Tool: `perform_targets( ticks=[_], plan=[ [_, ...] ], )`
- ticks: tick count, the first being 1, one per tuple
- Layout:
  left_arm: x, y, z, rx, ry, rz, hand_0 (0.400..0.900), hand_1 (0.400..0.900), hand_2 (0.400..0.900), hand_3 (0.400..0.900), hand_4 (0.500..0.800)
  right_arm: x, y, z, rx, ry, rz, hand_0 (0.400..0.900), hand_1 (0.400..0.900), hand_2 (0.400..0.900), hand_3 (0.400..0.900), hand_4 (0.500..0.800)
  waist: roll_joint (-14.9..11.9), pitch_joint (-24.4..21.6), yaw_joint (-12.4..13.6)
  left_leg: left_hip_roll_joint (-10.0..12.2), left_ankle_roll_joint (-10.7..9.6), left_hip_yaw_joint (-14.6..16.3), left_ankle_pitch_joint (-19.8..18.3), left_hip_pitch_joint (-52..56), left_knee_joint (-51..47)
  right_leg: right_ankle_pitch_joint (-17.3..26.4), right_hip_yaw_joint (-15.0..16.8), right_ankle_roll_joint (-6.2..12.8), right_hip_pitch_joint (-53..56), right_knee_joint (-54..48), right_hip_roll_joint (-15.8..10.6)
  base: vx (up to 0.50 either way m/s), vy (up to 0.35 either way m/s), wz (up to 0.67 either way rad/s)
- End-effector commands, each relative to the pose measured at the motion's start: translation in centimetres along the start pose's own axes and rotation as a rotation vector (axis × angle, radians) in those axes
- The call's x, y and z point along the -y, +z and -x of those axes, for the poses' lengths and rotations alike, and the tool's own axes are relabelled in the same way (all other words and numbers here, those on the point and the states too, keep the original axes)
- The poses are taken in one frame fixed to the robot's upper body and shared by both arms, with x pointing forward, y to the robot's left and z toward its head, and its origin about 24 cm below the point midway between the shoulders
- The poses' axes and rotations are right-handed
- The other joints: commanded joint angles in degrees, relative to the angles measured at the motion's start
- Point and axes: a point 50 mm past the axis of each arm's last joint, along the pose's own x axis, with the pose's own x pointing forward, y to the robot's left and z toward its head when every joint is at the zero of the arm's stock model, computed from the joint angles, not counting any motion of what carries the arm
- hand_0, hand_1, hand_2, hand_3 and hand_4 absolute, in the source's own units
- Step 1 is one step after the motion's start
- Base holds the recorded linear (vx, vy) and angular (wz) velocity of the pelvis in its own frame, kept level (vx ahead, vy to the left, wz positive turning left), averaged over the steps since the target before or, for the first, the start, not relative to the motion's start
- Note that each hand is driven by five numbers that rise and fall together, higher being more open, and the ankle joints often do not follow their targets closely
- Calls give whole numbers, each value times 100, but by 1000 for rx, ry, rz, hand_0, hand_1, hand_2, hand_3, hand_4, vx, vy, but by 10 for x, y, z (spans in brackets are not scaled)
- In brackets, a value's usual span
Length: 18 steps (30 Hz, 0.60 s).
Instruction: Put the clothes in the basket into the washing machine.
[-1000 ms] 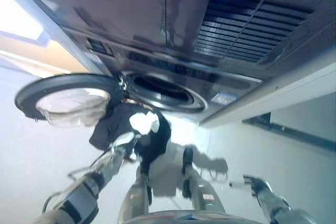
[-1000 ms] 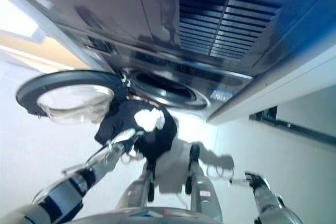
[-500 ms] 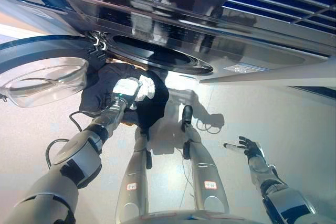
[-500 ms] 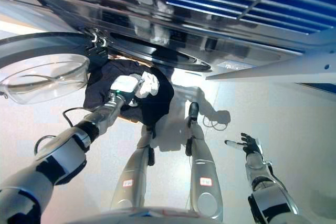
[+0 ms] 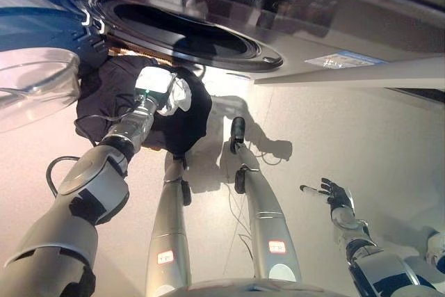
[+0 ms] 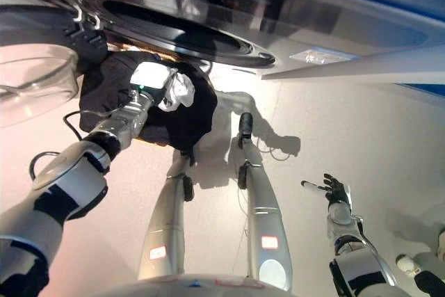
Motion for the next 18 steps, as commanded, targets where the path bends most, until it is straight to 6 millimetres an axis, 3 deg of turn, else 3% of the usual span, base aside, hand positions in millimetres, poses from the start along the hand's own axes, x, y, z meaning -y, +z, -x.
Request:
perform_targets(
  ticks=[1, 4, 5, 12, 13, 14, 15, 16, 18],
  plan=[
    [-26, -23, -6, -74, 100, -12, 900, 900, 900, 900, 800, 24, -28, 7, -77, -111, -47, 900, 900, 900, 900, 800, 48, 9, 53, -131, 160, 147, -63, -291, 16, -253, -14, 338, -76, 422, 66, -20, 27, -8],
    [-35, -27, -9, -78, 112, -20, 900, 900, 900, 900, 800, 18, -20, 5, -57, -102, -65, 900, 900, 900, 900, 800, 52, 24, 38, -117, 192, 208, -153, -585, 268, -285, 18, 349, -365, 586, 89, 21, 15, -7],
    [-35, -27, -9, -77, 110, -23, 900, 900, 900, 900, 800, 18, -20, 5, -55, -103, -70, 900, 900, 900, 900, 800, 77, 7, 62, -87, 172, 176, -392, -613, 427, -479, 46, 402, -414, 755, 136, 89, 10, -12],
    [-45, -35, -11, -87, 115, -46, 900, 900, 900, 900, 800, 23, -13, 3, -28, -131, -135, 900, 900, 900, 900, 800, 76, -15, 42, -96, 265, 218, -591, -1169, 931, -611, 44, 385, -972, 1215, 167, 4, 14, -8],
    [-44, -34, -11, -89, 115, -45, 857, 857, 857, 857, 774, 22, -13, 4, -27, -129, -137, 900, 900, 900, 900, 800, 81, -34, 50, -103, 270, 208, -603, -1220, 970, -620, 32, 380, -1034, 1249, 156, 0, 0, 0],
    [-45, -32, -12, -87, 118, -38, 598, 598, 598, 598, 619, 21, -12, 3, -25, -131, -140, 900, 900, 900, 900, 800, 85, -54, 52, -107, 275, 214, -614, -1253, 968, -638, 21, 375, -1063, 1242, 161, 0, 0, 0],
    [-48, -30, -13, -85, 127, -31, 451, 451, 451, 451, 531, 20, -9, 2, -16, -131, -147, 900, 900, 900, 900, 800, 92, -73, 52, -120, 280, 205, -619, -1269, 957, -642, 30, 366, -1084, 1225, 163, 0, 0, 0],
    [-49, -29, -14, -84, 133, -30, 400, 400, 400, 400, 500, 18, -8, 2, -12, -129, -151, 900, 900, 900, 900, 800, 97, -94, 53, -130, 281, 198, -620, -1289, 945, -652, 34, 365, -1111, 1224, 167, 0, 0, 0],
    [-52, -27, -15, -82, 143, -19, 400, 400, 400, 400, 500, 12, -2, 1, 3, -119, -153, 900, 900, 900, 900, 800, 97, -124, 56, -126, 292, 211, -623, -1325, 923, -656, 30, 368, -1154, 1204, 162, 11, 11, -5]
  ],
)
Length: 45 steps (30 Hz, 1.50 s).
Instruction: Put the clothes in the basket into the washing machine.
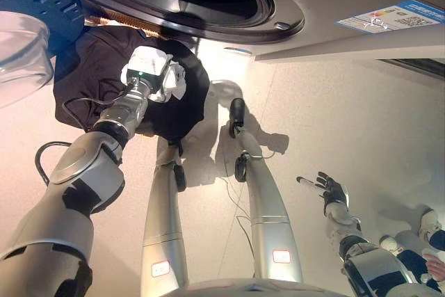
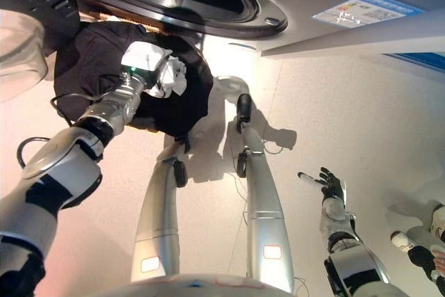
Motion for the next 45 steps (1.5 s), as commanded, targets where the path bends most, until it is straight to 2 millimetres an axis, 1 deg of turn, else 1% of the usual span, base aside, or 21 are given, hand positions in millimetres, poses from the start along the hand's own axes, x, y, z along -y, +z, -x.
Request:
perform_targets(
  ticks=[1, 4, 10, 16, 19, 21, 22, 25, 27, 30, 31, 33, 34, 35, 36, 37, 38, 40, 41, 43, 45],
  plan=[
    [-16, -12, -5, -54, 63, 8, 400, 400, 400, 400, 500, 31, -7, 1, -20, -132, -11, 900, 900, 900, 900, 800, 177, -43, 11, -189, 175, -3, -248, 77, -241, -598, -244, 303, 130, 531, 173, 8, 15, -8],
    [-18, -13, -5, -58, 87, 14, 400, 400, 400, 400, 500, 24, 2, -1, 11, -119, -9, 900, 900, 900, 900, 800, 181, -47, 16, -184, 198, 9, -250, 58, -247, -582, -229, 306, 82, 525, 178, 18, 23, -7],
    [-8, -2, -3, -46, 80, 37, 400, 400, 400, 400, 500, 23, -2, 1, 17, -114, -1, 900, 900, 900, 900, 800, 182, -142, -19, -229, 206, 24, -207, 176, -396, -524, -227, 302, 176, 385, 164, 0, 0, 0],
    [3, 0, 2, -76, 64, 109, 400, 400, 400, 400, 500, 21, -7, 2, 8, -101, 26, 900, 900, 900, 900, 800, 195, -309, -51, -206, 180, 65, -150, 599, -736, -395, -192, 295, 584, 4, 185, 19, 36, -9],
    [8, 0, 4, -105, 71, 180, 400, 400, 400, 400, 500, 20, -8, 3, 11, -91, 39, 900, 900, 900, 900, 800, 181, -315, -56, -183, 128, 57, -33, 1021, -1099, -295, -190, 297, 1007, -322, 189, 27, -3, -4],
    [12, -2, 7, -142, 78, 268, 400, 400, 400, 400, 500, 21, -10, 4, 9, -89, 42, 900, 900, 900, 900, 800, 165, -297, -62, -171, 68, 41, 83, 1363, -1383, -224, -176, 301, 1370, -574, 176, -12, -44, 6],
    [13, -4, 8, -161, 81, 307, 400, 400, 400, 400, 500, 23, -11, 4, 4, -87, 43, 900, 900, 900, 900, 800, 136, -263, -99, -219, 77, 92, 334, 1484, -1561, -31, -212, 261, 1511, -763, 126, -63, -52, 12],
    [22, -8, 14, -245, 91, 497, 400, 400, 400, 400, 500, 20, -16, 7, -4, -75, 42, 900, 900, 900, 900, 800, 101, -233, -77, -258, 12, 68, 489, 2014, -1929, 47, -210, 270, 2062, -1085, 165, -13, -46, 3],
    [31, -11, 19, -326, 90, 711, 400, 400, 400, 400, 500, 17, -16, 7, -3, -65, 47, 900, 900, 900, 900, 800, 65, -227, -59, -287, -22, 80, 577, 2388, -2172, 95, -201, 277, 2444, -1322, 211, 32, -56, 3],
    [38, -7, 24, -435, 153, 1289, 400, 400, 400, 400, 500, 15, -10, 5, 2, -67, 16, 900, 900, 900, 900, 800, 56, -207, 33, -315, -60, 60, 685, 2881, -2488, 138, -216, 297, 2936, -1567, 252, 53, -59, 2],
    [45, -3, 28, -497, 204, 1579, 400, 400, 400, 400, 500, 14, -8, 4, -2, -62, 0, 900, 900, 900, 900, 800, 55, -204, 76, -330, -76, 38, 710, 3023, -2565, 138, -227, 293, 3093, -1642, 272, 53, -63, 5],
    [47, 7, 30, -512, 248, 1778, 400, 400, 400, 400, 500, 14, -6, 3, -1, -61, -23, 900, 900, 900, 900, 800, 21, -202, 102, -338, -80, 21, 718, 3185, -2634, 137, -223, 287, 3263, -1725, 303, 42, -60, 2],
    [46, 14, 29, -527, 270, 1931, 400, 400, 400, 400, 500, 14, -1, 0, 1, -62, -42, 900, 900, 900, 900, 800, 5, -202, 117, -331, -89, 10, 723, 3246, -2656, 138, -236, 283, 3327, -1751, 316, 39, -62, -1],
    [40, 20, 25, -506, 303, 2006, 400, 400, 400, 400, 500, 12, 2, -1, 7, -62, -49, 900, 900, 900, 900, 800, -9, -208, 126, -334, -88, 3, 723, 3288, -2664, 129, -242, 274, 3372, -1758, 329, 41, -57, -1],
    [40, 25, 24, -509, 296, 2069, 400, 400, 400, 400, 500, 12, 3, -1, 6, -62, -51, 900, 900, 900, 900, 800, -13, -218, 124, -334, -86, 1, 721, 3323, -2674, 129, -240, 268, 3413, -1775, 339, 39, -49, -2],
    [40, 32, 23, -531, 307, 2184, 400, 400, 400, 400, 500, 11, 4, -2, 0, -64, -56, 900, 900, 900, 900, 800, -16, -233, 132, -337, -86, 2, 712, 3343, -2674, 120, -234, 260, 3443, -1775, 350, 38, -34, -4],
    [33, 38, 20, -533, 339, 2249, 400, 400, 400, 400, 500, 9, 6, -3, -3, -66, -59, 900, 900, 900, 900, 800, -22, -244, 135, -340, -89, 3, 706, 3359, -2669, 108, -238, 255, 3475, -1780, 362, 36, -29, -6],
    [26, 50, 13, -547, 336, 2326, 400, 400, 400, 400, 500, 0, 10, -3, -5, -56, -56, 900, 900, 900, 900, 800, -30, -274, 127, -326, -92, 4, 684, 3377, -2654, 97, -231, 239, 3484, -1775, 382, 36, -20, -9],
    [19, 53, 10, -549, 359, 2371, 400, 400, 400, 400, 500, -2, 14, -5, -2, -61, -60, 900, 900, 900, 900, 800, -28, -295, 124, -317, -93, 10, 678, 3375, -2654, 92, -229, 239, 3487, -1782, 388, 39, -19, -9],
    [3, 63, 1, -539, 362, 2439, 400, 400, 400, 400, 500, -13, 23, -6, 11, -52, -63, 900, 900, 900, 900, 800, -41, -336, 100, -294, -98, 7, 686, 3358, -2675, 90, -234, 234, 3466, -1786, 402, 36, -23, -9],
    [-15, 67, -7, -513, 386, 2499, 400, 400, 400, 400, 500, -19, 30, -8, 15, -57, -61, 900, 900, 900, 900, 800, -62, -372, 57, -270, -103, 15, 701, 3344, -2720, 94, -217, 233, 3436, -1795, 426, 34, -22, -11]
  ],
)
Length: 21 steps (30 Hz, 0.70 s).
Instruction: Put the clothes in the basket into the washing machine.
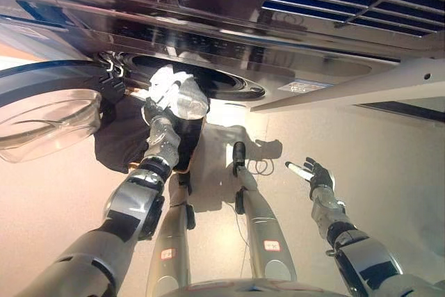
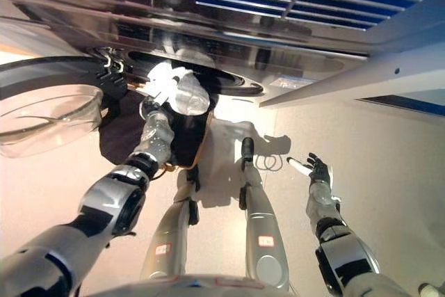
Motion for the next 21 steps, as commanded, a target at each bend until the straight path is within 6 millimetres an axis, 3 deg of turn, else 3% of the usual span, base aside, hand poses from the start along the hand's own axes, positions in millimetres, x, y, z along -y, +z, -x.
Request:
perform_targets(
  ticks=[1, 5, 9, 11, 12, 21],
  plan=[
    [72, 57, 7, 183, -166, 172, 400, 400, 400, 400, 500, 13, -5, -1, -32, -99, 27, 900, 900, 900, 900, 800, -3, -332, -37, -138, -1, -170, 24, -154, -120, -161, -204, 225, 514, -207, 409, 33, -11, -15],
    [98, 67, 17, 191, -229, 280, 400, 400, 400, 400, 500, 5, -18, 4, -60, -78, 42, 900, 900, 900, 900, 800, -71, -404, -157, -90, 9, -126, 42, -170, -192, -139, -158, 228, 445, -231, 467, 30, -9, -19],
    [103, 69, 21, 202, -272, 347, 400, 400, 400, 400, 500, 16, -44, 14, -111, -78, 53, 900, 900, 900, 900, 800, -130, -485, -268, -53, 7, -90, 42, -158, -237, -153, -117, 221, 398, -219, 505, 41, -6, -18],
    [104, 71, 22, 217, -296, 353, 863, 863, 863, 863, 778, 25, -56, 18, -134, -83, 60, 900, 900, 900, 900, 800, -144, -538, -311, -48, 4, -85, 31, -141, -254, -153, -93, 222, 400, -223, 519, 39, -7, -11],
    [102, 72, 21, 224, -295, 364, 900, 900, 900, 900, 800, 28, -61, 20, -142, -82, 63, 900, 900, 900, 900, 800, -150, -566, -334, -45, 3, -84, 23, -133, -256, -151, -83, 225, 400, -232, 525, 24, -6, -5],
    [80, 69, 12, 217, -305, 426, 900, 900, 900, 900, 800, 50, -69, 24, -160, -102, 74, 900, 900, 900, 900, 800, -74, -711, -345, -60, -24, -126, 19, -121, -293, -144, -92, 217, 380, -281, 518, 4, -7, 1]
  ],
)
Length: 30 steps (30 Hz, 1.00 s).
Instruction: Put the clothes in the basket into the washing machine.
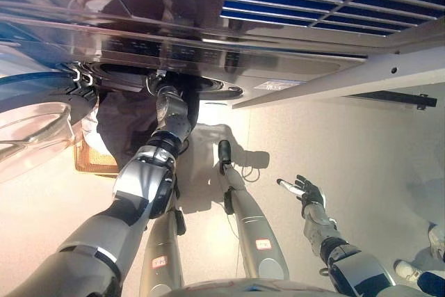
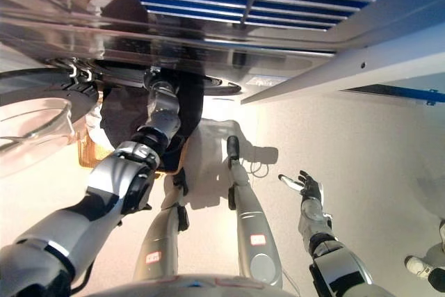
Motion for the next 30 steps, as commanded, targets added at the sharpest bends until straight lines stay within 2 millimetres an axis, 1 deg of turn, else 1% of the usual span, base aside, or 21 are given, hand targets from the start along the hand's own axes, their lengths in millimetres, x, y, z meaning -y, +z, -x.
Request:
perform_targets(
  ticks=[1, 5, 8, 9, 10, 11, 13, 14, 15, 16, 17, 18, 19, 20, 21, 23, 25, 26, 27, 29, 30],
  plan=[
    [31, 19, 0, 99, -146, 90, 900, 900, 900, 900, 800, 56, -20, 4, -48, -147, 46, 900, 900, 900, 900, 800, 269, -530, 54, -105, -5, -372, 48, -86, -166, -236, -407, 220, 600, -178, 419, -2, -15, 6],
    [25, 18, 0, 91, -162, 113, 900, 900, 900, 900, 800, 62, -21, 5, -53, -153, 45, 900, 900, 900, 900, 800, 293, -596, 76, -104, -18, -409, 53, -82, -171, -239, -435, 211, 606, -192, 419, -4, -17, 5],
    [19, 17, -1, 88, -150, 101, 900, 900, 900, 900, 800, 60, -22, 5, -56, -143, 53, 900, 900, 900, 900, 800, 290, -626, 96, -94, -19, -424, 56, -69, -175, -238, -454, 212, 631, -192, 418, -4, -6, 1],
    [14, 17, -2, 89, -131, 87, 900, 900, 900, 900, 800, 60, -23, 5, -60, -142, 52, 900, 900, 900, 900, 800, 282, -634, 105, -83, -21, -435, 57, -50, -174, -243, -460, 211, 654, -188, 421, 0, 0, 0],
    [-3, 16, -2, 96, -88, 46, 900, 900, 900, 900, 800, 60, -23, 5, -61, -145, 48, 900, 900, 900, 900, 800, 275, -639, 133, -76, -25, -444, 57, 5, -170, -247, -477, 205, 704, -174, 417, 0, 0, 0],
    [-3, 16, -2, 95, -87, 44, 900, 900, 900, 900, 800, 60, -23, 6, -62, -145, 48, 900, 900, 900, 900, 800, 271, -636, 133, -76, -26, -444, 58, 18, -176, -248, -477, 205, 715, -177, 417, -8, -21, 7],
    [-28, 18, -5, 85, -11, -144, 900, 900, 900, 900, 800, 59, -26, 6, -68, -141, 55, 900, 900, 900, 900, 800, 266, -625, 184, -70, -33, -464, 79, 122, -183, -261, -505, 201, 837, -170, 406, -7, -20, 13],
    [-62, 22, -7, 59, 83, -393, 900, 900, 900, 900, 800, 56, -26, 6, -72, -132, 63, 900, 900, 900, 900, 800, 281, -614, 244, -55, -43, -482, 104, 267, -213, -272, -533, 198, 983, -166, 394, -6, -13, 13],
    [-62, 23, -7, 60, 83, -395, 900, 900, 900, 900, 800, 55, -26, 6, -72, -131, 63, 900, 900, 900, 900, 800, 272, -593, 243, -56, -43, -481, 108, 295, -225, -272, -532, 198, 1009, -172, 393, 0, -11, 16],
    [-82, 26, -6, 55, 130, -458, 900, 900, 900, 900, 800, 56, -25, 6, -73, -136, 56, 900, 900, 900, 900, 800, 278, -580, 299, -55, -47, -506, 119, 389, -249, -289, -559, 193, 1098, -169, 384, 6, -13, 13],
    [-104, 26, -2, 36, 175, -637, 900, 900, 900, 900, 800, 56, -25, 6, -70, -138, 61, 900, 900, 900, 900, 800, 280, -565, 353, -56, -48, -523, 145, 509, -294, -294, -584, 195, 1226, -181, 379, 9, -14, 18],
    [-113, 21, 2, 10, 175, -679, 900, 900, 900, 900, 800, 56, -25, 6, -70, -138, 56, 900, 900, 900, 900, 800, 277, -551, 389, -59, -47, -526, 157, 616, -325, -305, -604, 195, 1337, -193, 372, -3, -9, 18],
    [-124, 16, 7, -10, 173, -787, 900, 900, 900, 900, 800, 57, -23, 5, -67, -141, 52, 900, 900, 900, 900, 800, 275, -524, 433, -59, -51, -537, 185, 719, -363, -313, -629, 190, 1434, -204, 366, 0, -7, 19],
    [-142, 12, 13, -42, 192, -922, 900, 900, 900, 900, 800, 59, -22, 5, -67, -147, 49, 900, 900, 900, 900, 800, 273, -506, 482, -55, -59, -551, 214, 867, -427, -312, -643, 190, 1573, -233, 361, -14, 4, 22],
    [-157, 7, 21, -74, 171, -1046, 900, 900, 900, 900, 800, 61, -23, 5, -67, -150, 48, 900, 900, 900, 900, 800, 279, -512, 520, -63, -63, -564, 271, 986, -495, -297, -666, 193, 1700, -273, 344, 9, 5, 21],
    [-186, -3, 38, -135, 174, -1209, 900, 900, 900, 900, 800, 65, -24, 6, -73, -158, 45, 900, 900, 900, 900, 800, 284, -516, 624, -69, -71, -590, 304, 1260, -631, -311, -699, 198, 1957, -351, 345, 19, 6, 15],
    [-220, -9, 59, -235, 205, -1281, 900, 900, 900, 900, 800, 68, -26, 6, -85, -156, 45, 900, 900, 900, 900, 800, 297, -567, 736, -77, -79, -617, 346, 1505, -727, -338, -727, 211, 2221, -415, 349, 29, 8, 15],
    [-234, -10, 68, -274, 211, -1314, 900, 900, 900, 900, 800, 71, -28, 7, -92, -160, 45, 900, 900, 900, 900, 800, 314, -609, 789, -75, -86, -628, 362, 1630, -784, -354, -771, 218, 2347, -444, 341, 45, -4, 22],
    [-249, -12, 79, -329, 237, -1310, 900, 900, 900, 900, 800, 73, -31, 8, -106, -157, 43, 900, 900, 900, 900, 800, 322, -647, 843, -56, -92, -634, 372, 1766, -835, -379, -788, 218, 2485, -473, 337, 54, -9, 24],
    [-271, -13, 97, -402, 267, -1306, 900, 900, 900, 900, 800, 78, -38, 11, -131, -153, 43, 900, 900, 900, 900, 800, 353, -747, 917, -59, -93, -661, 392, 1969, -910, -435, -817, 218, 2683, -514, 350, 41, -1, 18],
    [-284, -14, 109, -453, 284, -1288, 900, 900, 900, 900, 800, 79, -42, 13, -145, -146, 46, 900, 900, 900, 900, 800, 375, -774, 964, -60, -98, -665, 404, 2094, -944, -470, -826, 215, 2799, -524, 341, 43, 6, 16]
  ],
)
